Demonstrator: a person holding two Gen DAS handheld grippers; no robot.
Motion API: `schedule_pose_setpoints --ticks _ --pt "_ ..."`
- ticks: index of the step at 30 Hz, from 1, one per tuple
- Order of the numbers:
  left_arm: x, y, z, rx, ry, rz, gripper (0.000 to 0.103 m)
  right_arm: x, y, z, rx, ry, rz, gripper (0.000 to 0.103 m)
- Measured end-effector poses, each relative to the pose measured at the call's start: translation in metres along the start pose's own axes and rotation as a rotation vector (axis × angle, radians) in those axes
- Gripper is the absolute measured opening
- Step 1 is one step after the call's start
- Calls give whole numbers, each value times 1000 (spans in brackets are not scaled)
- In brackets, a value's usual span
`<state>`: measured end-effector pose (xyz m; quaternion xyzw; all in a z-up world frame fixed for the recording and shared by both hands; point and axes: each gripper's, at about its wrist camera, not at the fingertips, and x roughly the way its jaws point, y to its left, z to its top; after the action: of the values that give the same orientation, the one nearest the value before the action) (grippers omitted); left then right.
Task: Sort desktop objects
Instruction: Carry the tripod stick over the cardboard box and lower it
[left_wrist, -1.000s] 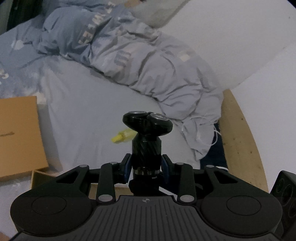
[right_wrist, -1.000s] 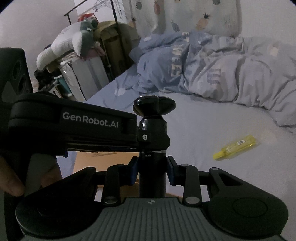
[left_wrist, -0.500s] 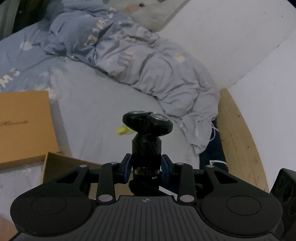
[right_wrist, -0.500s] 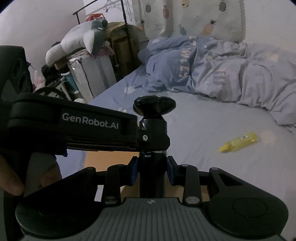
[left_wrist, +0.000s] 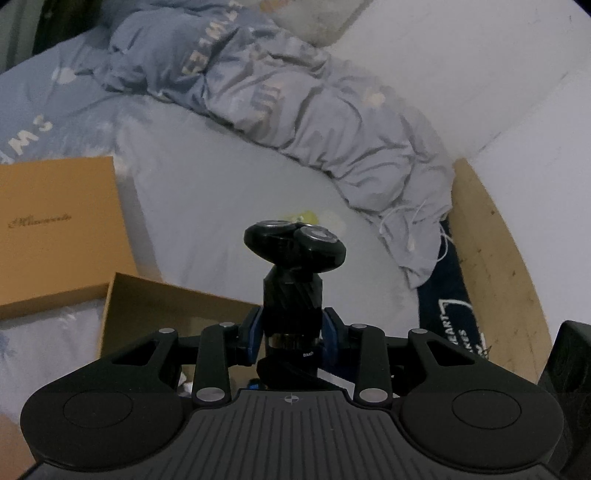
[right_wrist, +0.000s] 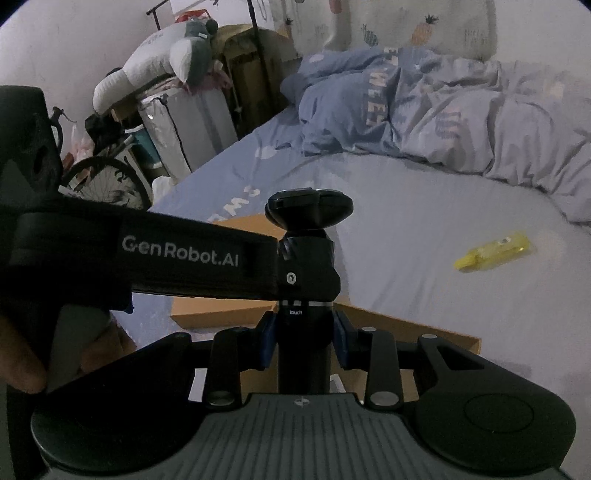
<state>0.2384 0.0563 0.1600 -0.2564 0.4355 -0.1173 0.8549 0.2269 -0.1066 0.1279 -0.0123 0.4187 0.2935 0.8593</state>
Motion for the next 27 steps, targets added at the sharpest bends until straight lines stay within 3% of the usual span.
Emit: schedule_pose_setpoints --ticks 27 --pt "109 53 -33 -53 140 55 37 81 -37 -42 60 168 21 33"
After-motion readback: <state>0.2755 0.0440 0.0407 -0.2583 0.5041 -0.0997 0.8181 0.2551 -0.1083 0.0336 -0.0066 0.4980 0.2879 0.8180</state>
